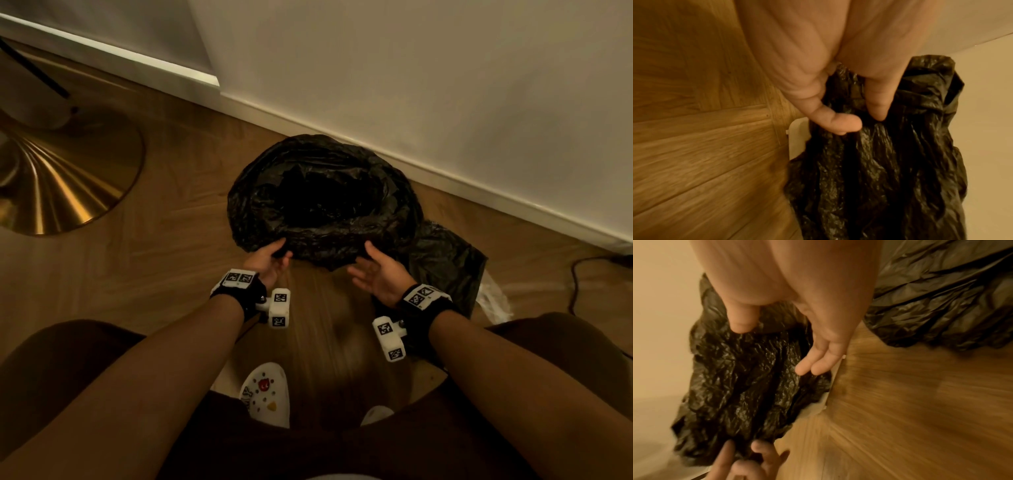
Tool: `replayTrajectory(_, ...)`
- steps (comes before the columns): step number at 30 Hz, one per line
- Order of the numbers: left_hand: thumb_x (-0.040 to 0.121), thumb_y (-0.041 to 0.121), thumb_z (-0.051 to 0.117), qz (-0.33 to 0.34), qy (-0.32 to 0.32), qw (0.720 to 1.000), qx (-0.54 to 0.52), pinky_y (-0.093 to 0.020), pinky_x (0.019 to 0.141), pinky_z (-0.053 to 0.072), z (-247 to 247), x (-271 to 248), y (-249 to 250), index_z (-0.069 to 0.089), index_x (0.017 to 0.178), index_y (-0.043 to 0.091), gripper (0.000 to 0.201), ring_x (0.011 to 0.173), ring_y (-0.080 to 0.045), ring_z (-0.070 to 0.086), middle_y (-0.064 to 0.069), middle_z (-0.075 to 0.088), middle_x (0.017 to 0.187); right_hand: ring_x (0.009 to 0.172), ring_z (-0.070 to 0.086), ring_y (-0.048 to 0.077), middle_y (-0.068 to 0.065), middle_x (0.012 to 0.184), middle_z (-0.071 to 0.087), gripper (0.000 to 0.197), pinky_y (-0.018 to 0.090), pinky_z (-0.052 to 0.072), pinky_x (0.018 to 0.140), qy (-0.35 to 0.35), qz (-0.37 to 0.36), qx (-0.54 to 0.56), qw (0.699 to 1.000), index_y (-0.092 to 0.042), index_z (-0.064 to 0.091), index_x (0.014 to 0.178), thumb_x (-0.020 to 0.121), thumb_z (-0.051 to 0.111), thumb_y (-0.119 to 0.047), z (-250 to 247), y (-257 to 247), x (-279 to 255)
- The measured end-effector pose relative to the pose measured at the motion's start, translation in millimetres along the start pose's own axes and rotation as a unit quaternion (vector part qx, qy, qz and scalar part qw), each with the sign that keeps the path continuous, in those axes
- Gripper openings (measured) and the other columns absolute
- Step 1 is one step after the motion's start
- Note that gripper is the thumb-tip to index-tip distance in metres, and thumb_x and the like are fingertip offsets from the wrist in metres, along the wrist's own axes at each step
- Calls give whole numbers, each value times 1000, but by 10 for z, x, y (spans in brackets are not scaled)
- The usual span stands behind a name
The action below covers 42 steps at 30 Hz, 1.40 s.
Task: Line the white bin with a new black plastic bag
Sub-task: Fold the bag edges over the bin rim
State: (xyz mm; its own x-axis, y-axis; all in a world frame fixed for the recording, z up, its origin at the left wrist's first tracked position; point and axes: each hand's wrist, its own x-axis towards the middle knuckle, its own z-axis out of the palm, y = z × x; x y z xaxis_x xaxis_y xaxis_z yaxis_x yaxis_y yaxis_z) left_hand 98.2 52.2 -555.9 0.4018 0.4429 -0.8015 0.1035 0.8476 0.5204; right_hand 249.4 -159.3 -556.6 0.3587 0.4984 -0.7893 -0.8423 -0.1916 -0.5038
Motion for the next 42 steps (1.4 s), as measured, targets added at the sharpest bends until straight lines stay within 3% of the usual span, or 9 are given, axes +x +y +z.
replayTrajectory(4, 87, 12, 71, -13, -3, 1000, 14, -18, 47, 53, -9, 25, -51, 63, 105, 10, 20, 69, -14, 61, -6, 65, 98, 117, 64, 25, 5, 145, 52, 70, 37, 54, 85, -21, 0, 2, 1000, -19, 42, 147, 87, 71, -39, 41, 36, 37)
replayTrajectory(9, 92, 0, 52, -51, -32, 997, 37, -20, 45, 53, 15, -29, -135, 55, 111, 6, 20, 72, -17, 59, -10, 61, 99, 112, 71, 23, 2, 144, 53, 103, 35, 59, 80, -58, 5, 2, 998, -17, 42, 143, 59, 92, -47, 136, 119, 82)
replayTrajectory(15, 84, -13, 33, -53, -28, 997, 52, -20, 43, 49, 44, -64, -143, 49, 97, 6, 28, 74, -18, 50, -5, 49, 100, 106, 65, 17, 2, 119, 69, 38, 32, 52, 86, -87, -28, 33, 995, -18, 60, 125, 90, 69, -29, 357, 40, 42)
replayTrajectory(21, 79, -20, 24, -38, -92, 995, -7, -28, 58, 58, 50, -88, -29, 55, 114, 5, 53, 100, -28, 60, -12, 60, 120, 79, 64, 13, 3, 105, 69, 44, 24, 51, 63, -3, -34, 32, 999, -9, 62, 129, 88, 74, -18, 233, 1, 80)
replayTrajectory(25, 78, -8, 29, -26, -142, 988, -53, -32, 64, 59, 8, -111, 71, 56, 114, 6, 47, 97, -28, 61, -11, 62, 113, 44, 42, 4, -4, 57, 53, 7, 17, 23, 38, 22, -26, 54, 998, -9, 59, 90, 91, 66, -8, 96, -95, 91)
replayTrajectory(28, 85, -6, 45, -28, -172, 985, -16, -35, 74, 60, 15, -149, 101, 58, 117, 8, 37, 101, -28, 62, -10, 64, 115, 38, 37, 4, -6, 51, 40, 28, 17, 19, 36, 19, -34, 81, 996, -15, 42, 74, 94, 53, 1, 74, -160, 67)
replayTrajectory(34, 90, -10, 46, -26, -132, 990, 36, -33, 71, 61, 68, -148, 62, 58, 112, 11, 33, 101, -27, 62, -9, 62, 117, 56, 49, 11, 1, 80, 53, 9, 22, 44, 50, -86, -14, 133, 987, -12, 48, 95, 86, 46, -10, 94, -128, 14)
replayTrajectory(38, 92, -4, 35, -36, -93, 995, -9, -18, 45, 46, 97, -130, 92, 54, 100, 11, 26, 76, -16, 52, -5, 57, 99, 61, 56, 13, 1, 66, 53, 11, 27, 56, 64, -86, -4, 80, 993, -10, 51, 85, 91, 52, 0, 88, -87, 52)
replayTrajectory(42, 91, -10, 30, -25, -88, 995, -39, -22, 54, 56, 78, -90, 97, 56, 106, 8, 34, 87, -20, 58, -8, 60, 106, 60, 57, 11, 1, 64, 55, 14, 25, 54, 61, -38, -4, 40, 998, -7, 56, 82, 92, 55, 2, 70, -65, 78)
